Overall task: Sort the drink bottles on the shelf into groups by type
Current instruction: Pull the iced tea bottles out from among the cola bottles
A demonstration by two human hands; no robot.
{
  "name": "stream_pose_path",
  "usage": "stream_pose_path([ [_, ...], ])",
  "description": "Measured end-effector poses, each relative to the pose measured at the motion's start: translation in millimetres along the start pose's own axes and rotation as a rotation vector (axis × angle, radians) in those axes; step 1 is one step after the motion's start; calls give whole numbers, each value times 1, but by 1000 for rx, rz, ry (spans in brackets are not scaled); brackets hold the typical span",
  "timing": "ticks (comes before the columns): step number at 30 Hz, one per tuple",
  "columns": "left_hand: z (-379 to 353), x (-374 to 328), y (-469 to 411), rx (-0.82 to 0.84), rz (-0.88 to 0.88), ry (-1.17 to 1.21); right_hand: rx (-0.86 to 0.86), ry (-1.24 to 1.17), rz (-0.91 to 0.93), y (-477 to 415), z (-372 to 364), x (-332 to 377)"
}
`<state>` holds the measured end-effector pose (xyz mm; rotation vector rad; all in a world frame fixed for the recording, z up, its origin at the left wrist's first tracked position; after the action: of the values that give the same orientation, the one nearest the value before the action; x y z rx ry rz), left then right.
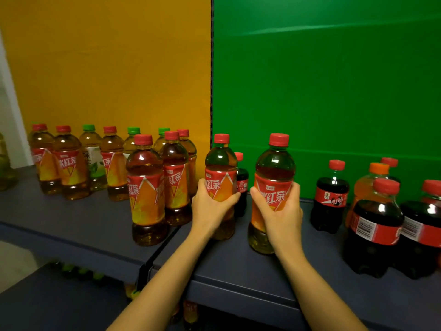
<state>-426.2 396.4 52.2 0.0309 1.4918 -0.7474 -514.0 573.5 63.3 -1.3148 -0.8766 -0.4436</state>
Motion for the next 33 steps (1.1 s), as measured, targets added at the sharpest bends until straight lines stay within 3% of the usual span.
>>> stream_pose_path([
  [7,30,-28,36,-56,-116,-28,79,-86,43,7,-3,19],
  [15,118,-53,57,-141,-154,-23,223,-215,15,31,-45,36],
  [23,205,-26,44,-220,-116,-2,395,-348,2,68,-123,69],
  [33,283,28,-32,-90,-139,-19,401,-351,13,99,-258,104],
])
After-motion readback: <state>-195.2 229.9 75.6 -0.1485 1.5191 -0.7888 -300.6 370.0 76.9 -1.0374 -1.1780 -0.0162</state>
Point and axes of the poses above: each hand's wrist, its own y-axis away from the middle knuckle, its own z-axis out of the back of the hand, x = y × z, the point moved 10 cm from there along -y, towards the middle knuckle, and after that the axes turned 5 degrees about z, right-handed, at the moved point
